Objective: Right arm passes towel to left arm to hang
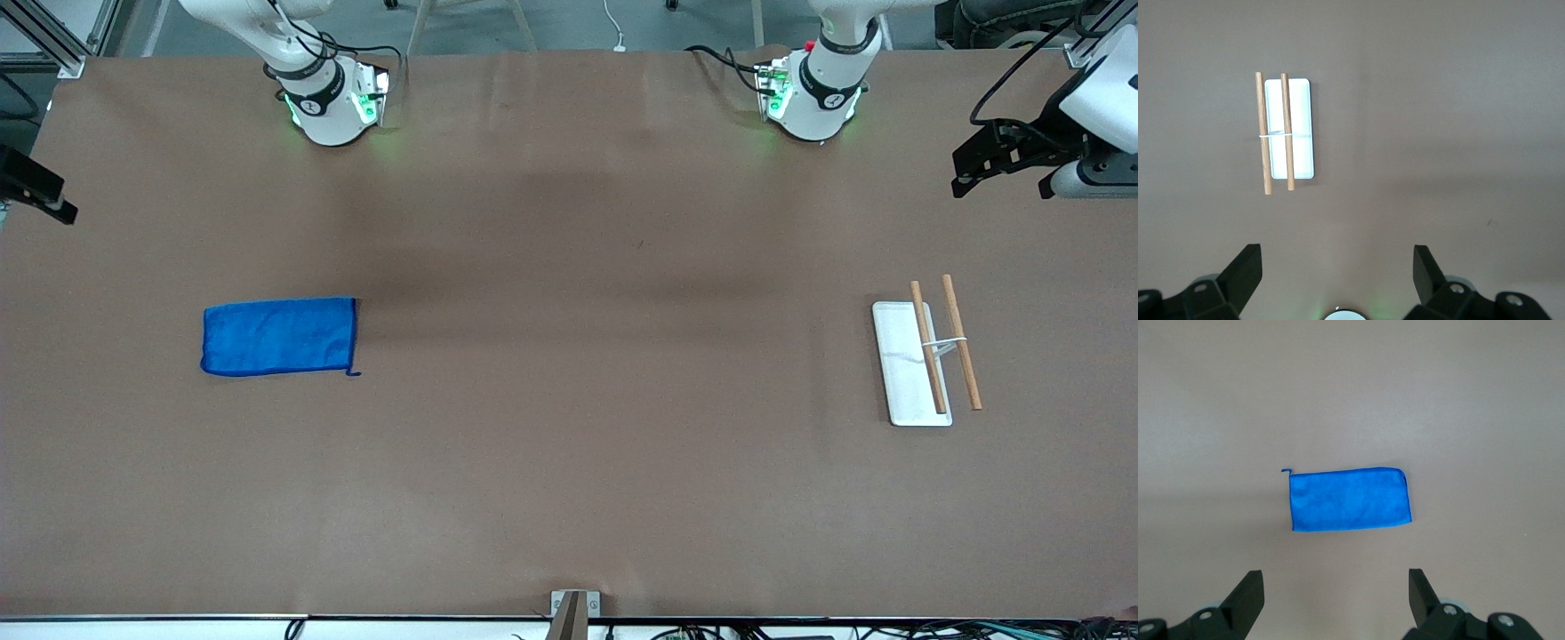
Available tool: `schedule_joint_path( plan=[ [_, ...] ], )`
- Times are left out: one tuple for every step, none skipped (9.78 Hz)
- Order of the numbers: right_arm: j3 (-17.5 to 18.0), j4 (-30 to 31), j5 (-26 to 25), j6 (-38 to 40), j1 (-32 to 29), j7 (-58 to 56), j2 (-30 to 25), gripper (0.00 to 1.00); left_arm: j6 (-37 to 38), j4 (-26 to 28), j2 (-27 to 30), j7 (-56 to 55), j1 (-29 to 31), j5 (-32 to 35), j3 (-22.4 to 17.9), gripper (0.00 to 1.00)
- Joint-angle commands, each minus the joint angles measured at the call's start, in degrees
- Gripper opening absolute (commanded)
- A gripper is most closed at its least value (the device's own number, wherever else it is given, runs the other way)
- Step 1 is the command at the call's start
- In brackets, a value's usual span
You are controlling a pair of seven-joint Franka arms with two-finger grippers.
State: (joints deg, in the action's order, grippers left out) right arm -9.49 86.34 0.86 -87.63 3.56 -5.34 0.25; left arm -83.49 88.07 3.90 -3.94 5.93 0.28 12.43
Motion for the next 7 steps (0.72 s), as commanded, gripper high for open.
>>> schedule_joint_path(
  plan=[
    [0.2, 10.6, -0.8, -8.3, -0.4, 0.2, -0.9, 0.96, -0.1, 0.5, -1.0, 0.8, 0.2, -0.1, 0.2, 1.00],
    [0.0, 15.8, -0.8, -14.2, -1.4, -0.1, -0.8, 0.96, -0.1, 0.5, -0.9, 0.8, 0.3, -0.3, 0.2, 1.00],
    [0.0, 21.2, -0.8, -20.6, -1.9, -0.5, -0.7, 0.96, -0.1, 0.5, -1.0, 0.8, 0.2, -0.3, 0.2, 1.00],
    [-0.1, 25.7, -0.8, -26.7, -3.1, -3.3, 0.6, 0.96, -0.1, 0.6, -1.0, 0.9, 0.2, -0.4, 0.2, 1.00],
    [-0.1, 29.3, -0.8, -33.2, -4.7, -5.7, 3.6, 0.96, -0.1, 0.6, -1.0, 0.8, 0.1, -0.3, 0.2, 1.00],
    [0.0, 32.3, -0.8, -40.4, -6.6, -8.8, 7.2, 0.96, -0.1, 0.6, -1.0, 0.8, 0.1, -0.3, 0.2, 1.00],
    [0.0, 34.2, -0.8, -46.5, -8.2, -10.9, 11.4, 0.96, -0.1, 0.6, -1.0, 0.8, 0.1, -0.3, 0.2, 1.00]
  ],
)
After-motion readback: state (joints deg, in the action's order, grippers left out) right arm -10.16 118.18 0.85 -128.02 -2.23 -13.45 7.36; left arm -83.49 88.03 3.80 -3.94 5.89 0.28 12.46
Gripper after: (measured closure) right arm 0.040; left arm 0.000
